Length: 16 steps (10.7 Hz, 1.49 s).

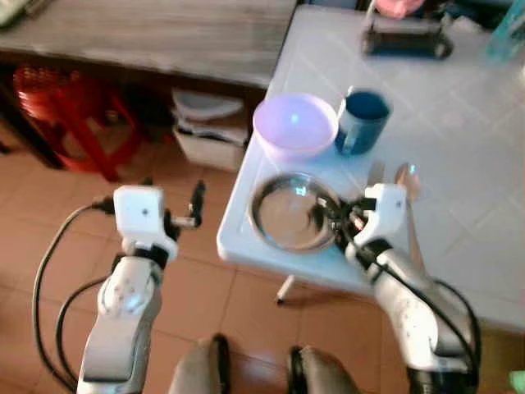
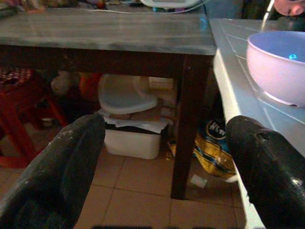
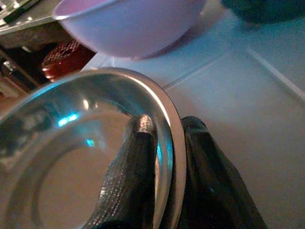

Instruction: Setting the table

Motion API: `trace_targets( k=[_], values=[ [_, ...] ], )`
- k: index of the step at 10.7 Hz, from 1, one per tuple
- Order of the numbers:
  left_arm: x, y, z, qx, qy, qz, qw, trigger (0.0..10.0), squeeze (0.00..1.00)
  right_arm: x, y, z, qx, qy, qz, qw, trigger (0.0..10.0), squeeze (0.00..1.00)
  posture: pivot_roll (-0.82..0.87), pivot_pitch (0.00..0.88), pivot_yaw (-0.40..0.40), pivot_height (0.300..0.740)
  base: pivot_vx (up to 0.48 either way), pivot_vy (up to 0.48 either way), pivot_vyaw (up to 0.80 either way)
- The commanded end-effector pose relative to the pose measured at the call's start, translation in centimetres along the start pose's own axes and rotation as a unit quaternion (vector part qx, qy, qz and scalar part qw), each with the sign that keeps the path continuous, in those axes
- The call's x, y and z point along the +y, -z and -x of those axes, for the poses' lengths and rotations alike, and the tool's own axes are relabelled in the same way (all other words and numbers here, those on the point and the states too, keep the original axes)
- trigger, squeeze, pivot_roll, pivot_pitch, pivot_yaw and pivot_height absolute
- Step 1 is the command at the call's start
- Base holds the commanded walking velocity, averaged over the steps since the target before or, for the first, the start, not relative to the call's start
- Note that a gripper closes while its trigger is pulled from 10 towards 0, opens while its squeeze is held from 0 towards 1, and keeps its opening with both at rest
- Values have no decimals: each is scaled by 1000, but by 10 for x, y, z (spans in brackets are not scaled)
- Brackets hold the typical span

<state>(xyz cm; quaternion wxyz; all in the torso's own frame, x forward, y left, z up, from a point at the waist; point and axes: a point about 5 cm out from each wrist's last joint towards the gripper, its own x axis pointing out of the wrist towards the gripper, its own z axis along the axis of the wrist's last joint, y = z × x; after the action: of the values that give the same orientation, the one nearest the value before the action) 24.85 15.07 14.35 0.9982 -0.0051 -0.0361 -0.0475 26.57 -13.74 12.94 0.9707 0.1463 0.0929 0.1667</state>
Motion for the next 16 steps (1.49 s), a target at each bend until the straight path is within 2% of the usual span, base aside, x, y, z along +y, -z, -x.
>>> trace_targets(
  k=[1,5,7,9,12,13,16],
  values=[
    [3,4,2,8,-7,-8,1000,10000,0,0,6,1,13,-5,-8,1000,10000,0,21,157,47,740,0,0,0],
    [4,2,-7,-2,-7,-8,1000,10000,0,-1,3,-6,13,-11,-18,1000,10000,0,22,127,49,740,0,0,0],
    [6,0,-13,-9,-5,-9,1000,10000,0,-6,4,-6,21,0,-46,999,10000,0,18,97,59,740,0,0,0],
    [5,-1,-16,-14,0,-9,1000,10000,0,-8,2,1,36,-9,-69,997,10000,0,13,82,61,740,0,0,0],
    [6,-3,-21,-20,3,-9,1000,10000,0,-11,0,12,44,-11,-59,997,10000,0,5,75,68,740,0,0,0],
    [7,-3,-21,-21,3,-10,1000,10000,0,-11,-2,12,43,-12,-58,997,10000,0,5,77,71,740,0,0,0],
    [9,-4,-19,-25,3,-11,1000,10000,0,5,-19,4,20,-40,-62,997,10000,0,15,82,69,740,0,0,0]
  ],
)
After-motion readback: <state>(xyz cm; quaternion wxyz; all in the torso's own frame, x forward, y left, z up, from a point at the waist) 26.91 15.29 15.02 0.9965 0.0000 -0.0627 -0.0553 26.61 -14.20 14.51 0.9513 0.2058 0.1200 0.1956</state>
